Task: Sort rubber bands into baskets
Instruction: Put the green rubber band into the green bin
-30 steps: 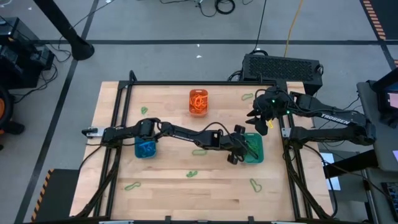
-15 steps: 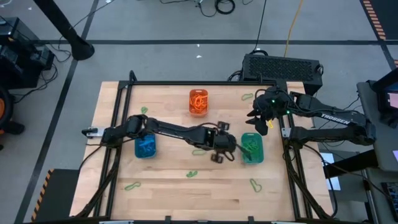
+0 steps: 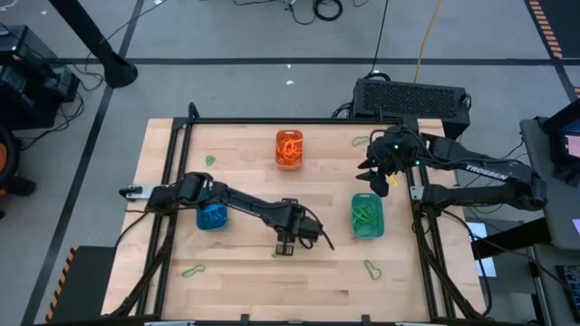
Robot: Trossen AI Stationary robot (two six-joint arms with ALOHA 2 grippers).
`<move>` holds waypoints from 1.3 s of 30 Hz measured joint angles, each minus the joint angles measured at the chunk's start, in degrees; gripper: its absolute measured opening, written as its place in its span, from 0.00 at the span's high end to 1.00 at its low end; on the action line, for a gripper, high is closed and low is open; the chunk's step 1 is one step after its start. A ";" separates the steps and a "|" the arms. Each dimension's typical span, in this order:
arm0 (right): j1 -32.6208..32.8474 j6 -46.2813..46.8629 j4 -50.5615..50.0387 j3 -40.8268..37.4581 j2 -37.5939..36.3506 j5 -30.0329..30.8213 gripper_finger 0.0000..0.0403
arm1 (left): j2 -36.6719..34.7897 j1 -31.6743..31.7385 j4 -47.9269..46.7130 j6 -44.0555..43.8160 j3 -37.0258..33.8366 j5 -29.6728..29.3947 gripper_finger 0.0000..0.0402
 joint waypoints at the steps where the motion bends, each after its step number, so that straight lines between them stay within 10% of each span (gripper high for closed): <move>1: 0.00 -0.29 0.02 0.00 0.10 0.02 0.59 | -0.02 -0.25 0.23 -0.29 -0.29 -1.28 0.64; 11: 0.00 -0.05 0.85 -0.02 1.35 0.02 0.59 | -0.68 0.16 -0.49 3.36 -0.75 -4.69 0.64; 19: 0.00 1.40 0.70 -0.02 1.74 -0.11 0.59 | -0.52 5.54 0.67 6.70 -0.68 8.91 0.65; 28: 0.00 0.92 -0.63 -0.02 1.74 -0.11 0.59 | -0.48 5.51 1.10 9.07 -0.66 8.44 0.97; 39: 0.00 0.56 -0.20 -0.02 1.74 -0.11 0.59 | -4.24 3.69 7.56 9.78 1.28 3.44 0.99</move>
